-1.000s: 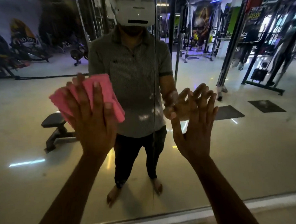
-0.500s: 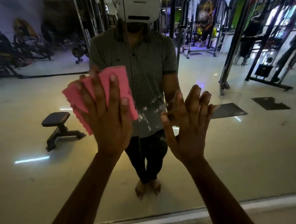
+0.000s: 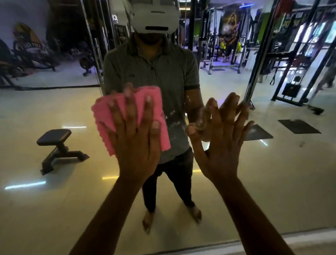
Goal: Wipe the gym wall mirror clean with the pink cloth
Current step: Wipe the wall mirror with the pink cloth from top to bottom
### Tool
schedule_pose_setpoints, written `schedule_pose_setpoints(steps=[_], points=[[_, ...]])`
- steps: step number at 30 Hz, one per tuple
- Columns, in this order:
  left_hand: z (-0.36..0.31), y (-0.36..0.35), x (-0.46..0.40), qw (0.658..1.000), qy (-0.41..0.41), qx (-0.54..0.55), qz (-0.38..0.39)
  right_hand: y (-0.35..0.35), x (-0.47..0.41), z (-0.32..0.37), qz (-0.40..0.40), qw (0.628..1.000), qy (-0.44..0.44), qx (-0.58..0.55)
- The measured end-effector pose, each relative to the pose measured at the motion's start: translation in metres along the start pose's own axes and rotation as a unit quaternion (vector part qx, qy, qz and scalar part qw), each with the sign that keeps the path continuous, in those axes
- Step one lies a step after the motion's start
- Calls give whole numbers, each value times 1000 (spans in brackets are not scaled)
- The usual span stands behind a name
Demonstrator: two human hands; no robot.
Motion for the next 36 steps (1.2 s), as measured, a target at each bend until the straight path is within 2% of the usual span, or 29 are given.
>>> schedule_pose_setpoints(steps=[2, 3, 4, 5, 6, 8, 9, 10, 11, 13, 15, 17, 21, 22, 24, 26, 27, 28, 31, 32, 33, 36], points=[[-23, -15, 47, 987, -147, 4, 69, 1, -2, -10, 21, 1000, 21, -1], [-23, -18, 70, 977, -188, -5, 98, 2, -2, -16, 28, 999, 36, -1], [-16, -16, 80, 975, -190, -16, 116, 3, -1, -21, 33, 998, 48, -4], [-8, -11, 74, 982, -150, -17, 110, 4, 0, -27, 32, 998, 52, -7], [0, -6, 57, 993, -83, -17, 80, 5, 0, -33, 24, 999, 49, -6], [8, 3, 11, 997, 68, -12, -32, 10, 2, -43, 7, 1000, 25, -2], [5, 1, -6, 992, 101, -8, -71, 11, 2, -48, 4, 1000, 16, 0], [-6, -3, -13, 993, 81, -16, -79, 11, 0, -52, 6, 1000, 15, 1], [-19, -10, -7, 998, 14, -26, -60, 10, -1, -54, 11, 1000, 17, -3], [-30, -26, 45, 991, -128, 1, 42, 9, -2, -56, 15, 1000, 15, -19], [-4, -29, 96, 970, -202, -18, 136, 8, -1, -57, 12, 1000, 16, -22], [19, -19, 97, 972, -186, -48, 134, 7, -1, -58, 12, 1000, 19, -19], [-9, -13, 10, 999, -1, -35, -5, 5, -3, -55, 4, 1000, 4, -19], [-20, -15, 3, 1000, -7, -25, -12, 4, -2, -53, 1, 1000, 1, -20], [-26, -24, 33, 992, -120, -12, 41, 6, -2, -53, 4, 1000, -1, -28], [6, -23, 87, 962, -248, -41, 104, 7, -2, -54, 6, 1000, 3, -24], [27, -19, 103, 953, -271, -68, 115, 8, -2, -55, 8, 1000, 5, -21], [42, -17, 106, 957, -254, -77, 116, 8, -2, -55, 7, 1000, 5, -18], [38, -16, 68, 996, -36, -73, 39, 8, -3, -51, -1, 1000, 0, -13], [27, -20, 65, 998, -4, -55, 41, 9, -2, -50, -3, 1000, -2, -12], [13, -24, 69, 998, -17, -31, 60, 9, -2, -49, -4, 1000, -4, -11], [15, -20, 104, 975, -170, 18, 143, 10, 0, -48, -3, 1000, -4, -15]])
Point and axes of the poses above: each hand's wrist, its own x-axis away from the middle knuckle, its own y-axis out of the back of the hand, z = x × y, the point moved 3 cm from there along -x, towards the middle knuckle, and after that the axes turned 10 degrees about -z, right-handed, at the moved point
